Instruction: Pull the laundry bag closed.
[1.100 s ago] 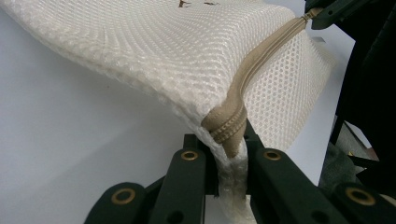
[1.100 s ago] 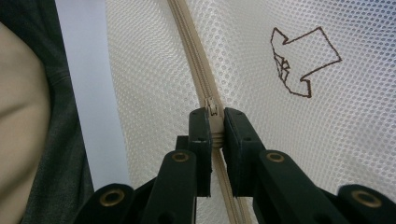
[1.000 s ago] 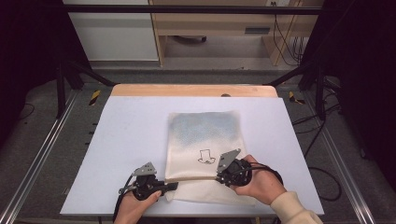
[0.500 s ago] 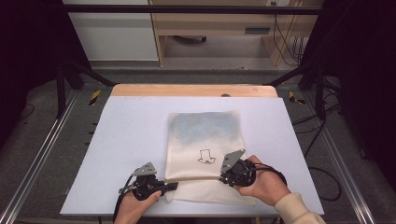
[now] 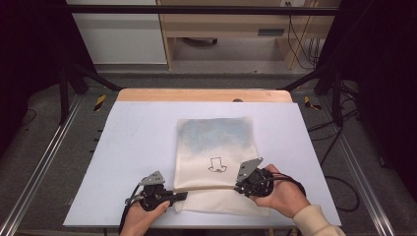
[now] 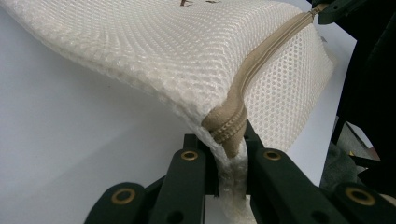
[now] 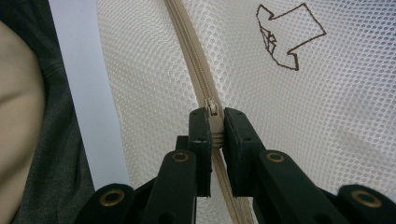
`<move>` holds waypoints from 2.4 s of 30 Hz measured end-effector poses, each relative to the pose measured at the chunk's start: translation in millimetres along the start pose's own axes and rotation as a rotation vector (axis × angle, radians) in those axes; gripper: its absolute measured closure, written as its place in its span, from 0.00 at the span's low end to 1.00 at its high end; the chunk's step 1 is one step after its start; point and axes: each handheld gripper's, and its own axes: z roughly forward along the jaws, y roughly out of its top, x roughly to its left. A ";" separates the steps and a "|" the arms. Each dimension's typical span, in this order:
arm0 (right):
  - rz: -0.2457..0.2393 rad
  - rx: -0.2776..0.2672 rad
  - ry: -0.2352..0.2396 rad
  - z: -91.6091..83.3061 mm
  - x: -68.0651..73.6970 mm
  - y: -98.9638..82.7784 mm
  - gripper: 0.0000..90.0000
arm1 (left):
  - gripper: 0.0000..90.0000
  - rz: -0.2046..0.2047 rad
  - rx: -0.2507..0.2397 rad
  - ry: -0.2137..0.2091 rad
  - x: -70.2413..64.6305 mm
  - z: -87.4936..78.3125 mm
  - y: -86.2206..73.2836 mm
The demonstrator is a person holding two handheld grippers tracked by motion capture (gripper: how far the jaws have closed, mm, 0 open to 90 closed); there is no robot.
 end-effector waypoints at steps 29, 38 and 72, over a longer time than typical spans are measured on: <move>0.024 0.003 -0.006 -5.1 -2.0 -10.1 0.91 | 0.94 -0.002 0.001 -0.002 0.0 0.3 -0.1; 0.026 -0.002 -0.011 -6.4 -3.2 -14.4 0.91 | 0.94 -0.002 0.001 -0.003 -0.2 0.5 -0.2; 0.055 0.005 -0.024 -12.0 -6.3 -28.2 0.91 | 0.94 -0.001 0.002 -0.001 0.2 0.7 -0.7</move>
